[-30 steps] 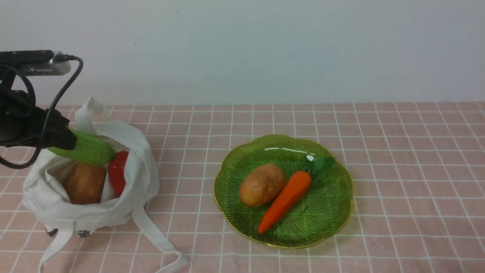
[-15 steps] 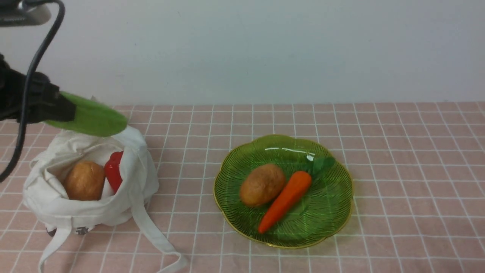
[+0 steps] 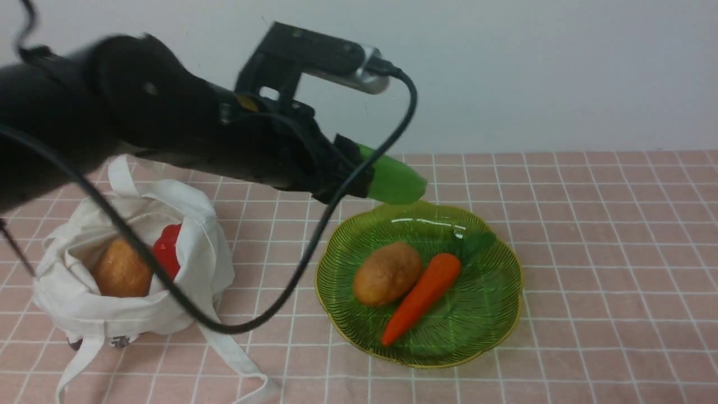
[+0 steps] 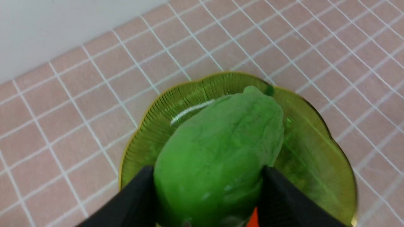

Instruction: Take vegetables from bag on pink coffee tablecloth place on plate.

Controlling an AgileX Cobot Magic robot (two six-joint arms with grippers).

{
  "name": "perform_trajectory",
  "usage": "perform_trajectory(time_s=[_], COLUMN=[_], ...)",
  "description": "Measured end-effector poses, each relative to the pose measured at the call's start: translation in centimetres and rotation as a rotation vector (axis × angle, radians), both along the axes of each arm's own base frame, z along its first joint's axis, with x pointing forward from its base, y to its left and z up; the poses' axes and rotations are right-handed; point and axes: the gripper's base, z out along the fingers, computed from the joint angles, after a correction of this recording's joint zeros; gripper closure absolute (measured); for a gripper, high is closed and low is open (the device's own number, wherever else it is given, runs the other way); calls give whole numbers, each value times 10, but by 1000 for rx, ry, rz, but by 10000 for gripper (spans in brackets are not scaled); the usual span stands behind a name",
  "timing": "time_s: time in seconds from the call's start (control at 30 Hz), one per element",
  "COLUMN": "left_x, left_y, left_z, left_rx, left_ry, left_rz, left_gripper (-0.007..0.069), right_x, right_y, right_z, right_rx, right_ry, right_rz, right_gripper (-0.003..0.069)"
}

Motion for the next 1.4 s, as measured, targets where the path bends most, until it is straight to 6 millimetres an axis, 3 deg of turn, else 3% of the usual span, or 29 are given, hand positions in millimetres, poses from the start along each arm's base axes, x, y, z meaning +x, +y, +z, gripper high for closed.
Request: perform_trajectory(time_s=[0.1,0.2,0.37,0.53,0.67,0.77,0.83,0.93,1.03,1.1,1.2,1.37,1.4], left_x=[16,33,43,45,44,40,37,27,5,-19,-50,-104,-131], left_y=[-10,-17,-21,-22,-22,-19,-14,4,24,39,56,83,95], left_z=[-24,-61,-100,-113,-113,-108,-95,-53,-2,36,75,126,145], left_rx=[7,39,83,93,93,98,94,76,67,63,58,-9,-51], left_ry=[-21,3,66,97,107,134,147,111,47,-14,-94,-231,-304], left_rz=[31,61,69,75,73,58,49,40,32,33,40,80,97], left_gripper=[261,261,261,205,-1,-53,-58,-5,178,385,559,624,629], right_x=[0,0,0,0,0,0,0,0,0,0,0,0,0], right_y=[0,0,0,0,0,0,0,0,0,0,0,0,0], right_z=[0,0,0,0,0,0,0,0,0,0,0,0,0], right_rx=[0,0,0,0,0,0,0,0,0,0,0,0,0], right_ry=[0,0,0,0,0,0,0,0,0,0,0,0,0], right_rz=[0,0,0,0,0,0,0,0,0,0,0,0,0], right_gripper=[673,673,673,673,673,673,673,673,673,673,673,673,673])
